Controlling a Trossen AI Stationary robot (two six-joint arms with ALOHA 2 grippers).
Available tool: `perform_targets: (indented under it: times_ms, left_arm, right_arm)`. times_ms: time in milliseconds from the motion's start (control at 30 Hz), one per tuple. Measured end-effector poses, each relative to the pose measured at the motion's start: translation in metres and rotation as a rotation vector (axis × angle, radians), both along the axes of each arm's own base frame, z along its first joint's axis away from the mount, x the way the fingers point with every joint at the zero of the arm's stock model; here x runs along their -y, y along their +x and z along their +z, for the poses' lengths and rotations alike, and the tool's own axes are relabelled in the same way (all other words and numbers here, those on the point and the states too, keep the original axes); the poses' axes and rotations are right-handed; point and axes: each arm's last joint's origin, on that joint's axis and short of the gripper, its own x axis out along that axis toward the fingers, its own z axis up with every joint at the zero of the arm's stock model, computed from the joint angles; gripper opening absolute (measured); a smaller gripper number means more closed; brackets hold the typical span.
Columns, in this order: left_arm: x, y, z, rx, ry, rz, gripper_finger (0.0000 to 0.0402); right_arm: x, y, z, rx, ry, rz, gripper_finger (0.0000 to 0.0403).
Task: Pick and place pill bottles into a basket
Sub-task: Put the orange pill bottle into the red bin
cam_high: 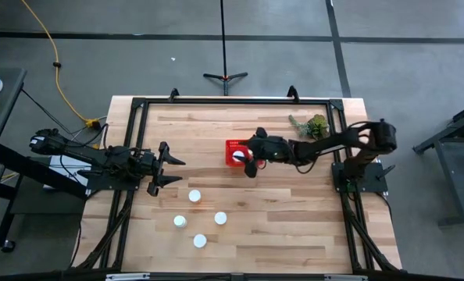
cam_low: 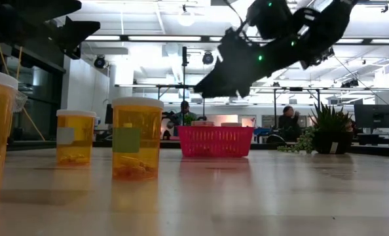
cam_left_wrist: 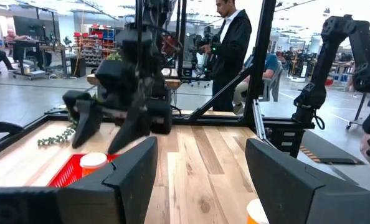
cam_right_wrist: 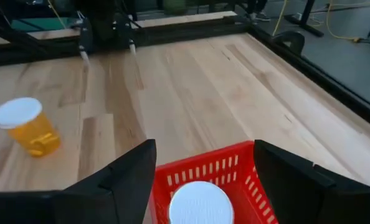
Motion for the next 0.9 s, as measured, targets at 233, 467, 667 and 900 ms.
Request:
perform_targets:
  times_ms: [233, 467, 667, 900]
  left_arm:
    - [0.000, 0.000, 0.000, -0.001, 0.000, 0.000, 0.0277]
    - [0.000, 0.000, 0.000, -0.003, 0.001, 0.000, 0.0277]
    - [0.000, 0.000, 0.000, -0.004, 0.001, -0.001, 0.0277]
    - [0.000, 0.000, -0.001, -0.006, 0.001, -0.001, 0.0277]
  right_arm:
    - [-0.028, -0.019, 0.036, 0.007, 0.016, 0.114, 0.0259]
    - [-0.074, -0.043, 0.059, -0.005, -0.038, 0.203, 0.0259]
    - [-0.100, -0.061, 0.065, -0.061, -0.074, 0.272, 0.0259]
    - [-0.110, -0.081, 0.067, -0.146, -0.106, 0.239, 0.0245]
